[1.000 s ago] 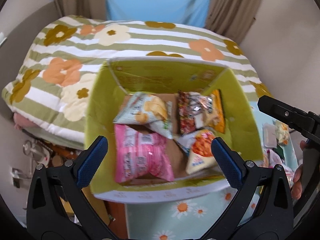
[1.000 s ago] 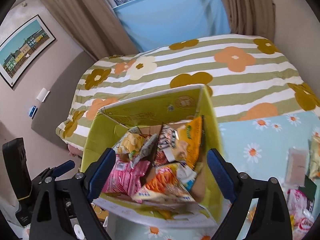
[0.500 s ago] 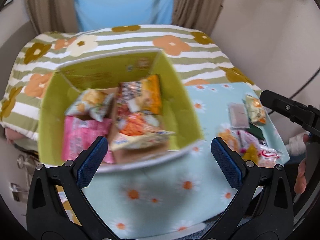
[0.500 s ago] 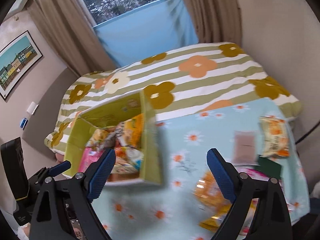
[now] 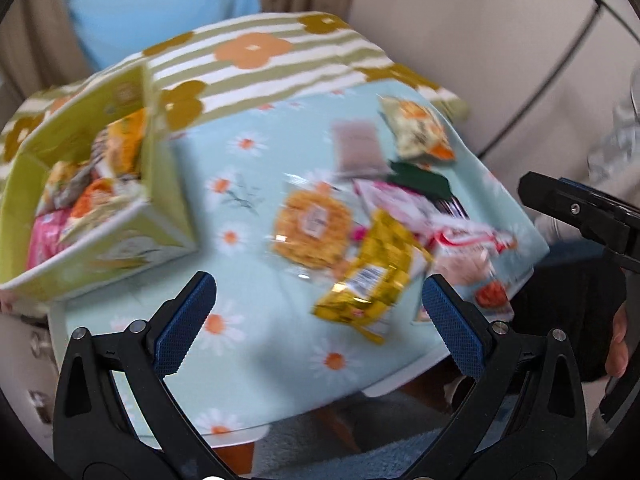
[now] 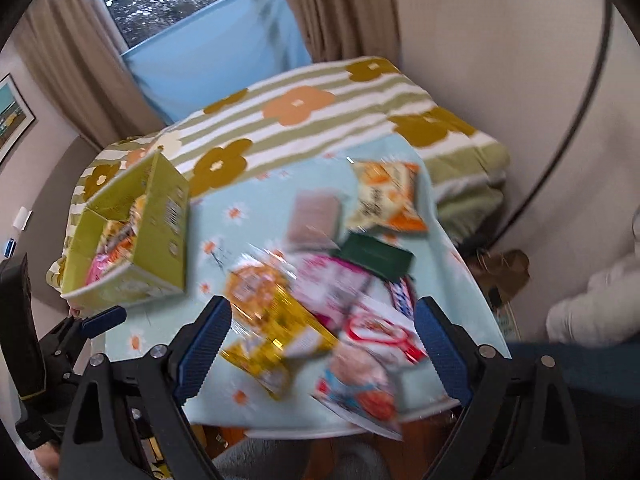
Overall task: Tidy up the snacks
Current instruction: 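Withdraw both tools from the box toward the remaining snacks, then grasp the gold snack bag with left tool while right grasps shrimp-flake bag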
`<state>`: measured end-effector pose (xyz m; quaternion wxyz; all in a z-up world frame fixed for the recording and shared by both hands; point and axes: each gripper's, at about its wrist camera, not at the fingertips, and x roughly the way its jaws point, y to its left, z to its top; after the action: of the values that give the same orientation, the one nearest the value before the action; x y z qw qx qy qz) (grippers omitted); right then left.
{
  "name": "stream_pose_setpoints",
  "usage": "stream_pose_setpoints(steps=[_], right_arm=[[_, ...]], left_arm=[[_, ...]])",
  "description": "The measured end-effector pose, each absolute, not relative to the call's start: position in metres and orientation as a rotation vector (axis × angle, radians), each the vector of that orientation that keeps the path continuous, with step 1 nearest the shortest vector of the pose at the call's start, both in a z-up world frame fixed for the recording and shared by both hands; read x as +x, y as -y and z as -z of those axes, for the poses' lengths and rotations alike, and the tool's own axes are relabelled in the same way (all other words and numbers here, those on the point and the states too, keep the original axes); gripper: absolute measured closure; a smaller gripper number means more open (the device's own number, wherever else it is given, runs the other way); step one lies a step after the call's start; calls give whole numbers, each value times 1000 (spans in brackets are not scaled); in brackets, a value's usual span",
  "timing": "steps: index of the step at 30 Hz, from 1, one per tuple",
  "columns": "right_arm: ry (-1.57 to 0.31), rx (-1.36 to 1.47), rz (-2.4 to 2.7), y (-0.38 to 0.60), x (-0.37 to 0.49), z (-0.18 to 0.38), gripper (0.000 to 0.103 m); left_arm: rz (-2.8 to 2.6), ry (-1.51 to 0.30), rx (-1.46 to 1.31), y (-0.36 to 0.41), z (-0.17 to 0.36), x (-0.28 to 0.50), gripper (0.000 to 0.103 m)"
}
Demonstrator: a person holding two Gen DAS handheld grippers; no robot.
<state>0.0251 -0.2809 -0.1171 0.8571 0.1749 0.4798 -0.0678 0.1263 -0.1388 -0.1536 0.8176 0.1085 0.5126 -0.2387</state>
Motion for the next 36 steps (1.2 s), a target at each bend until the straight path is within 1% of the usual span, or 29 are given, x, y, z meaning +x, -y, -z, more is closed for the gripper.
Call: stream_pose_setpoints(steps=[8, 10, 14, 15, 16, 18, 20, 21, 24, 30, 36], right_arm=[[-1078, 484, 256, 309, 0, 164, 12], [-1098, 525, 280, 313, -4, 178, 12], [-1146, 627, 287, 317, -8, 208, 12], [-1151, 638, 286, 316, -9, 212, 12], [-1154, 649, 286, 316, -10, 216, 12], [-1156, 664, 284, 316, -8, 221, 12], [-1159, 664, 285, 314, -5, 224, 12], [-1164, 660, 289, 313, -3, 224, 12], [-1177, 657, 292, 309, 2, 229, 12], [-1184, 679, 304, 303, 4, 235, 12], [-1177, 686, 315, 305, 8, 233, 12]], left_arm=[[601, -1156, 379, 181, 199, 116, 2], [627, -1164, 405, 187, 211, 117, 8], [668, -1171, 481, 198, 233, 121, 17], [676, -1173, 494, 199, 237, 122, 23], [680, -1176, 504, 201, 240, 123, 26], [694, -1186, 524, 204, 247, 125, 27], [707, -1188, 543, 207, 252, 126, 35], [715, -1195, 556, 208, 255, 126, 41], [724, -1207, 571, 209, 260, 129, 48], [761, -1204, 579, 208, 261, 130, 52], [778, -1200, 557, 201, 250, 130, 52]])
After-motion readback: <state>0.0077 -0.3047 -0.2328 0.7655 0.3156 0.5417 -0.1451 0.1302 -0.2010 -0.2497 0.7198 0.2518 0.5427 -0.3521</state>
